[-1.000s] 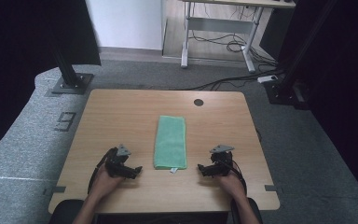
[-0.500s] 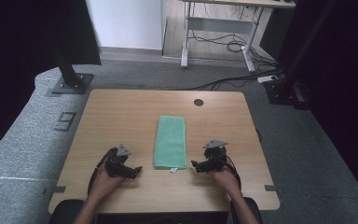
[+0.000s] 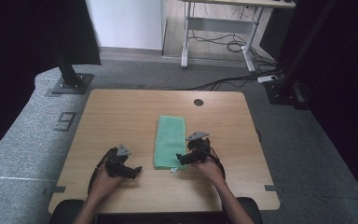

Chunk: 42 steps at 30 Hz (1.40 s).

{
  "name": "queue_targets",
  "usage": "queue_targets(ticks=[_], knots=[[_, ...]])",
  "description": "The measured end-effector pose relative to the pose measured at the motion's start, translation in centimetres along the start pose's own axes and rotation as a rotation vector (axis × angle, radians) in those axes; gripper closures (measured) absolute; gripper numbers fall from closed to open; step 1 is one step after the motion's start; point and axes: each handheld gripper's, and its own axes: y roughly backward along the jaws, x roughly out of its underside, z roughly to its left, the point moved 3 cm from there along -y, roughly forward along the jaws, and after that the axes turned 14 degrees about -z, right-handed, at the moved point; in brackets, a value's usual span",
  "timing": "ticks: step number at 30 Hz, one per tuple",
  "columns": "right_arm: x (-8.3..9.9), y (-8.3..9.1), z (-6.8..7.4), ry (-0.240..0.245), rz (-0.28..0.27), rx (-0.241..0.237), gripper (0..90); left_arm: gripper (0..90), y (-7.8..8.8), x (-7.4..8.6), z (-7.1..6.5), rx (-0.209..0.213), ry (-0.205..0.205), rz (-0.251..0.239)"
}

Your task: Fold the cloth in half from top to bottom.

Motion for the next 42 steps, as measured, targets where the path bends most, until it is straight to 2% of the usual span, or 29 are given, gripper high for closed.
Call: queue_targets(ticks=[6, 9, 12, 16, 21, 30, 34, 38, 42], knots=[[0.3, -2.1, 0.3, 0.016, 0.042, 0.013, 0.0, 0.0, 0.0, 0.0, 0.0, 0.004, -0.003, 0.001], [0.8, -2.6, 0.5, 0.015, 0.055, 0.012, 0.0, 0.0, -0.1, -0.1, 0.1, 0.008, -0.006, 0.006], [0.9, -2.5, 0.6, -0.003, 0.048, 0.012, 0.8, 0.0, -0.1, -0.2, 0.0, 0.011, -0.007, 0.013], [1.2, -2.1, 0.9, 0.007, 0.049, 0.003, 1.2, 1.4, -0.1, -0.6, 0.0, -0.002, -0.024, 0.008], [1.5, -1.6, 1.6, 0.005, 0.043, -0.005, 2.0, 1.1, -0.3, -1.2, -0.1, 0.005, -0.011, -0.011], [2.0, -0.7, 2.9, 0.013, 0.042, -0.028, 3.0, 1.3, -1.0, -3.1, -0.3, -0.013, -0.031, -0.036], [2.2, -0.4, 3.2, 0.015, 0.045, -0.033, 3.0, 1.3, -1.8, -4.1, -0.3, -0.01, -0.026, -0.047], [2.4, 0.0, 3.6, 0.019, 0.047, -0.037, 3.2, 1.3, -3.4, -5.3, -0.6, -0.002, -0.026, -0.048], [2.7, 0.4, 4.0, 0.018, 0.049, -0.045, 3.3, 1.2, -5.0, -6.2, -0.8, -0.012, -0.035, -0.046]])
